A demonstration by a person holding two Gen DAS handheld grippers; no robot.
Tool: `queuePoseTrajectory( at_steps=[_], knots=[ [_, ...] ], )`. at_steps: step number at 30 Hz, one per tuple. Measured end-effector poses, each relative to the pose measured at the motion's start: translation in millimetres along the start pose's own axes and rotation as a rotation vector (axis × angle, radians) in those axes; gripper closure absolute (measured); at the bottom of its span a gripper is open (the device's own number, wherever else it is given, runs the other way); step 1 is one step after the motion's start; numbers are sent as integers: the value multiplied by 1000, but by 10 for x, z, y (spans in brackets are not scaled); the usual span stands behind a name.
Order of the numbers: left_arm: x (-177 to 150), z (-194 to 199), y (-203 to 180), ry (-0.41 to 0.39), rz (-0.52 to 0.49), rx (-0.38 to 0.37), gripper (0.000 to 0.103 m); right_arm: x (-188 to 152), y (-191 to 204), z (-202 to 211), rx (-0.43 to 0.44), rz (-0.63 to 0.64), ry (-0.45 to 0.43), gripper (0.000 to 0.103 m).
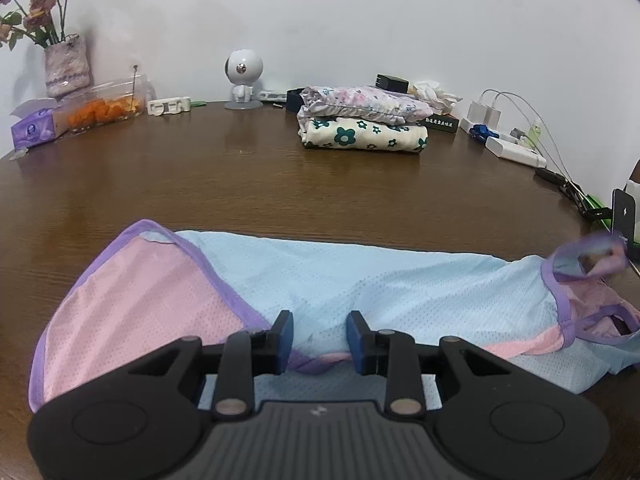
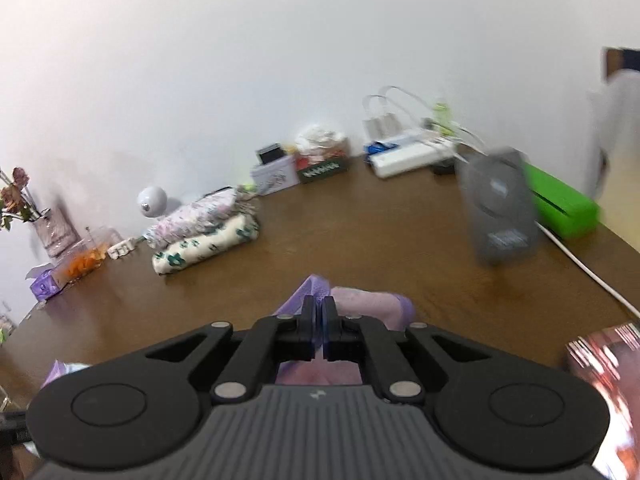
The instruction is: Fold clothes
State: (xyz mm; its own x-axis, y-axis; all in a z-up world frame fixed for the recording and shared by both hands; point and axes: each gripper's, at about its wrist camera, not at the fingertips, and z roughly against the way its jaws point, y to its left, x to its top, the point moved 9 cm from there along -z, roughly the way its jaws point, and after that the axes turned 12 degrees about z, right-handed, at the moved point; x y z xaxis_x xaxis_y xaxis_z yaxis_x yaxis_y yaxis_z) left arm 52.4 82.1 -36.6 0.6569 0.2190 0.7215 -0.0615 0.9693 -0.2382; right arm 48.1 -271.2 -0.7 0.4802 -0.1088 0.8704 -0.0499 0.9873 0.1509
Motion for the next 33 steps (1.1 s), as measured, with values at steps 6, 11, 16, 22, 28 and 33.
queuePoseTrajectory(
  at_steps=[6,11,16,22,28,33],
  knots=[
    [-18,24,-13,-15,-17,19,74,-285,-12,137,-80,94,64,92],
    [-45,68,48,-31,-31,12,72,-143,317,201,84,83,25,55],
    [-37,97,162,-42,-26,26,71,-195,931,-36,197,225,72,58],
    [-55,104,160,-69,-14,49,69,-328,1160,-461,207,234,195,62],
    [2,149,110,-85,-13,65,69,-423,891,-367,102,263,175,100],
    [92,277,-80,-137,-13,18,63,-353,695,-146,107,177,121,85]
  ],
)
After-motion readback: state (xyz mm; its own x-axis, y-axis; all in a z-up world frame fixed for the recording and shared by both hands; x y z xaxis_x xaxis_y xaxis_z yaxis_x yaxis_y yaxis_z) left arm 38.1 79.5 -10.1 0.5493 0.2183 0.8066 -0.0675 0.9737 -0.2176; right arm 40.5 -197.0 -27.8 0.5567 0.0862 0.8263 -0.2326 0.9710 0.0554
